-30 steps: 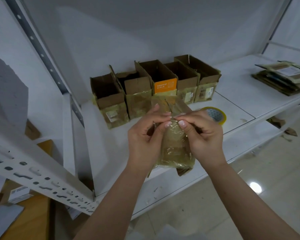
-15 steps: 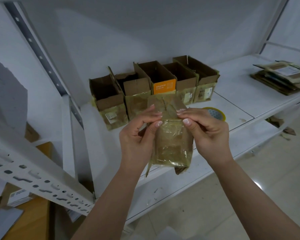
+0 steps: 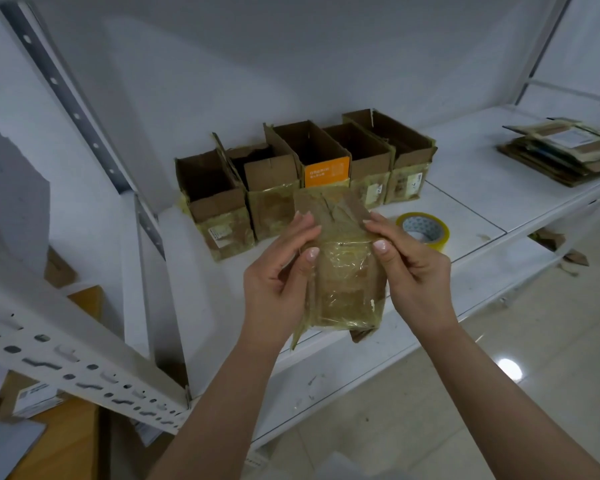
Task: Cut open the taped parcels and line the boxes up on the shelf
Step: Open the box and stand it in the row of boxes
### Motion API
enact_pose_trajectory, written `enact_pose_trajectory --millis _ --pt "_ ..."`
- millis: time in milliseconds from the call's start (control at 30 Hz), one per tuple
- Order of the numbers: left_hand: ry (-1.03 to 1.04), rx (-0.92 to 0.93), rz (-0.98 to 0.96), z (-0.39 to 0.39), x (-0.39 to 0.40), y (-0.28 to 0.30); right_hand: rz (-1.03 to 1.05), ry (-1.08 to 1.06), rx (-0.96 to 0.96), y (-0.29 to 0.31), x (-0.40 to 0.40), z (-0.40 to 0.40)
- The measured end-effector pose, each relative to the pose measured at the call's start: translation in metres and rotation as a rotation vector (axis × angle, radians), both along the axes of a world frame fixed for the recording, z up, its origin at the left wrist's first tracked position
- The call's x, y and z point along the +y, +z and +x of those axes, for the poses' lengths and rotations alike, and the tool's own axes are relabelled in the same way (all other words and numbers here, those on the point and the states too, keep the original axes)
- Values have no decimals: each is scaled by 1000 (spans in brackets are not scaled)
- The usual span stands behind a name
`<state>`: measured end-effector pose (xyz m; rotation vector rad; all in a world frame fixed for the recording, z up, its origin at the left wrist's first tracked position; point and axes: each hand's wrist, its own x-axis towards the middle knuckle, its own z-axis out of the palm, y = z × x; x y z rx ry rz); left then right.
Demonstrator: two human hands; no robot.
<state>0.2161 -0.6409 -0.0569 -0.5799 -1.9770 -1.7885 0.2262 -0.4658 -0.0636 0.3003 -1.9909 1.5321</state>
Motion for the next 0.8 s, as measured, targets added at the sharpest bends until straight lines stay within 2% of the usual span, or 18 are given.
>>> enact_pose_trajectory --millis 200,333,433,567,667,800 --pt "59 38 -81 -3 3 0 54 -53 -19 3 0 -1" --pt "-15 -2 -273 -9 -5 12 -8 11 -59 9 4 0" --pt "20 76 -410 -12 -1 19 14 38 -62 10 0 -2" --pt "81 94 -226 -9 -2 21 -144 125 -157 5 6 -5" --pt "135 139 -84 -6 -7 29 -263 26 -291 -1 11 -7" --pt "156 288 -51 -2 -2 40 -387 -60 -423 -1 11 -10"
